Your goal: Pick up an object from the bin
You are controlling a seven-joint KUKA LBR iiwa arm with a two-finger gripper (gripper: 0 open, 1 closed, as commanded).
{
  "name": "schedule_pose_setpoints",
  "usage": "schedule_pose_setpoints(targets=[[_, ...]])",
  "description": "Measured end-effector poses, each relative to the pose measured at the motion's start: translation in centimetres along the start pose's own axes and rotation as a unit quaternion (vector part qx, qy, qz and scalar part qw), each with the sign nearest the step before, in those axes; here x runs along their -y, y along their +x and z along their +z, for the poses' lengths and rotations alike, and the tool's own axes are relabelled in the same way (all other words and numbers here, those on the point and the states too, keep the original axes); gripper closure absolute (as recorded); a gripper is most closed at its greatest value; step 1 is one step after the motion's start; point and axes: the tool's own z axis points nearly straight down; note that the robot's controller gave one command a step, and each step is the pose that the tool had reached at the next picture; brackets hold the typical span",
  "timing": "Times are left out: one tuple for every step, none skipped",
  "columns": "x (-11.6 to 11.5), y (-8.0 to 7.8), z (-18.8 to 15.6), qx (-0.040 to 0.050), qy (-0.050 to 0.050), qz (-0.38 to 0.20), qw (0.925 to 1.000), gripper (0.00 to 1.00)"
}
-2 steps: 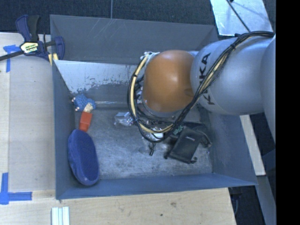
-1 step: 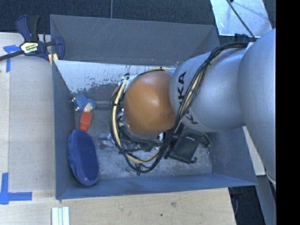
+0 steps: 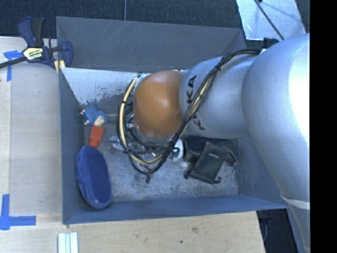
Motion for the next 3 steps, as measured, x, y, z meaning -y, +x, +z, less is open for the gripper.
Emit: schedule_pose_setpoints(targets=[[-3.2,-5.1,-6.9,0.0037,0.000,-0.006,1.0000,0.00],[-0.2,-10.4,-0.7,0.0005,0.000,-0.112,0.9937,0.00],[-0.1,-10.4,-0.8,0.0012,0.000,-0.111,0.9938,1.00]])
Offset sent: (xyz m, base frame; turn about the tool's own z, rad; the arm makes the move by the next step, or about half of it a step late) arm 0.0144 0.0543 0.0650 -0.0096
